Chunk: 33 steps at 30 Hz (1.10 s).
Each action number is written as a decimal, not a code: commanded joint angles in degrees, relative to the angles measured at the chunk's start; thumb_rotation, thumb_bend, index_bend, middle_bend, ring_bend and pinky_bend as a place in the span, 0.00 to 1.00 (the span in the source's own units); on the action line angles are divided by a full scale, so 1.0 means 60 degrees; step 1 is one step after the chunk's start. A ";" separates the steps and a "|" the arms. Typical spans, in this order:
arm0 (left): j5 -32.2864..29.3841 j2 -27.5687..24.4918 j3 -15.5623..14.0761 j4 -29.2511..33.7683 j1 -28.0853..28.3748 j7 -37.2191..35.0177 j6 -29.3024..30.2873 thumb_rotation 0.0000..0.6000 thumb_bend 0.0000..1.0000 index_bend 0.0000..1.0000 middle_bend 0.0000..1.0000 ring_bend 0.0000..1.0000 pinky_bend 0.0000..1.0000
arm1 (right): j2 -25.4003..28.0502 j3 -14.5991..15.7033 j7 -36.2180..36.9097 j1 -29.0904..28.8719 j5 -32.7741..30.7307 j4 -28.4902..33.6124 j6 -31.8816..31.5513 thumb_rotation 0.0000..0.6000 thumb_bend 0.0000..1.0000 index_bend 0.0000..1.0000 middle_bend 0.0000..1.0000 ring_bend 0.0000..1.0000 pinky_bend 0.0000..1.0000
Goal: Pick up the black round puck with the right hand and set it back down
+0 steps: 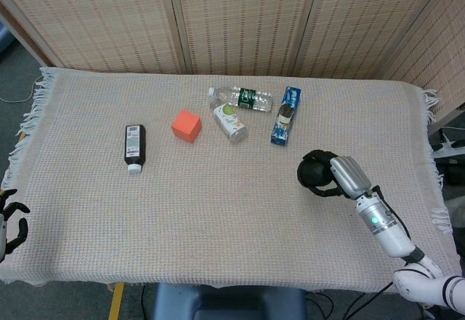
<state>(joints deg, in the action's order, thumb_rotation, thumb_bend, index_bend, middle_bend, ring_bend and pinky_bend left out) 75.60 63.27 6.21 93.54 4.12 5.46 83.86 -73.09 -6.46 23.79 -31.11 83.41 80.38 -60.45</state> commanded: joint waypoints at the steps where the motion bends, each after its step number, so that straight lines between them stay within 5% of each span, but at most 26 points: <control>1: -0.0003 -0.0003 0.0002 0.0002 -0.0004 -0.0009 0.0007 1.00 0.55 0.46 0.17 0.09 0.28 | 0.0470 -0.0061 -0.4577 0.0019 -0.2350 0.0359 0.1193 1.00 0.53 0.78 0.58 0.63 0.70; 6: -0.0019 -0.0008 -0.0005 0.0013 0.0001 0.0009 -0.0015 1.00 0.54 0.46 0.17 0.09 0.28 | -0.0283 -0.0526 -0.7247 0.0241 -0.3685 0.0177 -0.0655 1.00 0.53 0.78 0.58 0.65 0.71; 11: -0.0025 -0.0014 -0.0012 0.0030 0.0003 0.0027 -0.0025 1.00 0.54 0.46 0.17 0.09 0.28 | -0.1756 -0.0727 -0.8640 0.0338 -0.3167 -0.1745 -0.2848 1.00 0.53 0.78 0.58 0.65 0.71; 16: -0.0036 -0.0013 -0.0013 0.0033 0.0011 -0.0008 -0.0053 1.00 0.54 0.46 0.17 0.09 0.28 | -0.1340 -0.0584 -0.5877 0.0341 -0.2699 -0.1247 -0.1438 1.00 0.53 0.79 0.58 0.66 0.71; 23: -0.0004 -0.0015 -0.0043 0.0041 0.0022 0.0007 -0.0079 1.00 0.55 0.46 0.17 0.09 0.28 | 0.0446 -0.0170 0.0379 0.0116 -0.0923 0.0728 0.1152 1.00 0.53 0.79 0.58 0.66 0.71; 26: -0.0009 -0.0022 -0.0037 0.0048 0.0012 -0.0012 -0.0060 1.00 0.55 0.46 0.17 0.09 0.28 | 0.0803 0.0041 0.2027 -0.0019 -0.0248 0.0841 0.1610 1.00 0.53 0.79 0.58 0.66 0.72; 30: -0.0013 -0.0031 -0.0037 0.0057 0.0006 -0.0030 -0.0055 1.00 0.55 0.46 0.17 0.09 0.28 | 0.0745 0.0132 0.1685 -0.0043 -0.0024 0.0355 0.1466 1.00 0.53 0.79 0.58 0.67 0.72; 33: -0.0011 -0.0040 -0.0043 0.0059 0.0008 -0.0029 -0.0065 1.00 0.54 0.46 0.17 0.09 0.28 | 0.0336 -0.0041 -0.0594 0.0144 -0.0659 -0.0128 0.0895 1.00 0.53 0.80 0.58 0.67 0.73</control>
<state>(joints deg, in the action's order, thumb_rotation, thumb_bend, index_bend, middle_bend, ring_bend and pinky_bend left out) 75.53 63.03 5.96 93.89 4.17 5.29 83.48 -72.61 -7.43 32.85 -30.47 77.25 79.67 -58.34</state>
